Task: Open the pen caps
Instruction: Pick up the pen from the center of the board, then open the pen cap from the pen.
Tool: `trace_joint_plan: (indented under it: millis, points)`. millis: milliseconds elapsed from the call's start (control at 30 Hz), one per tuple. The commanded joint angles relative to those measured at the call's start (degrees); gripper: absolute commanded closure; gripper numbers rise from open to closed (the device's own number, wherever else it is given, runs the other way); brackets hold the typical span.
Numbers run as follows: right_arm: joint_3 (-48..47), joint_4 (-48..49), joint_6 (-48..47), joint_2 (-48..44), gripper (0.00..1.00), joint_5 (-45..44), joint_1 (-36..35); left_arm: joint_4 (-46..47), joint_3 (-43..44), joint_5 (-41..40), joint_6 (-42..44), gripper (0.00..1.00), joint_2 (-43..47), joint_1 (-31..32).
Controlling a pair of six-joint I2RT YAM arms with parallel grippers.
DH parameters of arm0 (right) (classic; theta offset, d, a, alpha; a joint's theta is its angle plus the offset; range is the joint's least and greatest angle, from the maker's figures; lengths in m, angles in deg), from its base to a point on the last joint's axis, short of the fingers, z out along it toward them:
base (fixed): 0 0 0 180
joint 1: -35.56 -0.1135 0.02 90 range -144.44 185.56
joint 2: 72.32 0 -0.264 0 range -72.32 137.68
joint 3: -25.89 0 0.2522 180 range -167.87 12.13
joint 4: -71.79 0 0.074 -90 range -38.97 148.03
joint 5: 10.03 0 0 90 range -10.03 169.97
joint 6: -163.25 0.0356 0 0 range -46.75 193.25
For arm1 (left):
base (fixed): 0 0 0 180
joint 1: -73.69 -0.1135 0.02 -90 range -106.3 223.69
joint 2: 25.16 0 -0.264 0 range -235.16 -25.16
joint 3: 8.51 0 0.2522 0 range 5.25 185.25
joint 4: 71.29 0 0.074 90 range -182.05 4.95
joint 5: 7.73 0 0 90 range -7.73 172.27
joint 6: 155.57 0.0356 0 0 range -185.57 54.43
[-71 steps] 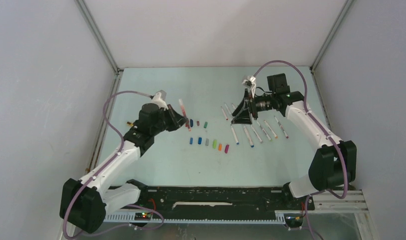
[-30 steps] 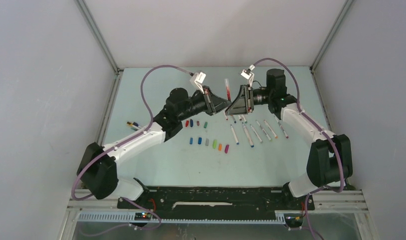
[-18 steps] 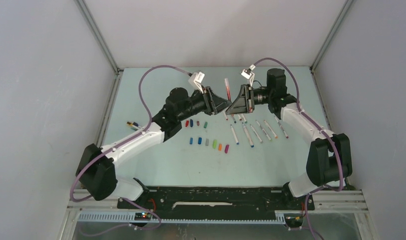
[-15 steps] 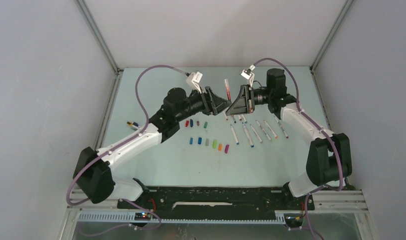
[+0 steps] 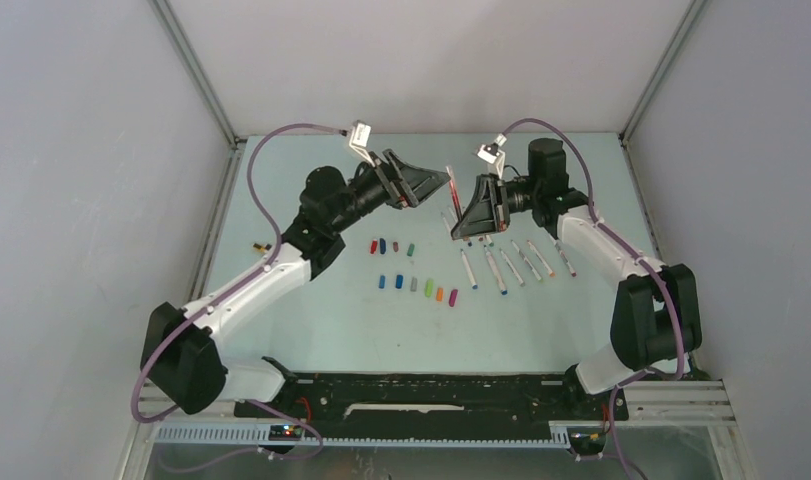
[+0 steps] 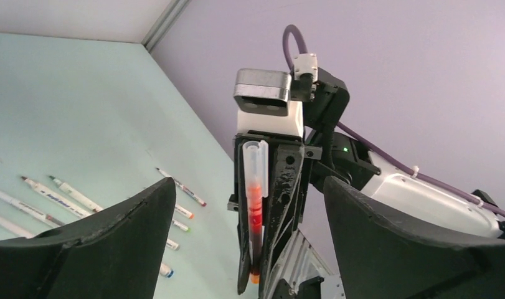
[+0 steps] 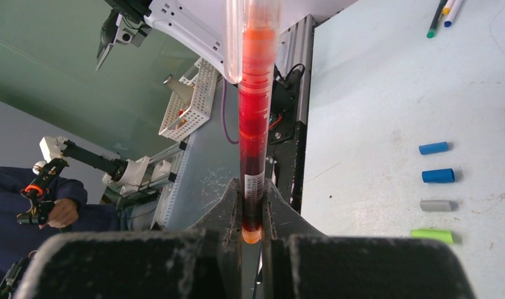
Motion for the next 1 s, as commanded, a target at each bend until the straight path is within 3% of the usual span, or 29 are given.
trace_joint_plan:
  millis: [0, 300, 967]
  points:
    - [-0.34, 0.37, -1.22, 0.58, 1.00, 1.83, -0.52, 5.07, 2.62, 2.74, -3.00, 0.12, -1.14, 0.04]
    - [-0.27, 0.18, -1.17, 1.23, 1.00, 1.05, -0.91, 6.23, 4.75, 3.26, -5.33, 0.35, -4.91, 0.42]
    - [-0.29, -1.01, -1.99, 2.03, 1.00, -0.07, -1.15, 8.80, 7.28, 4.13, -7.23, 0.62, -8.44, 1.01]
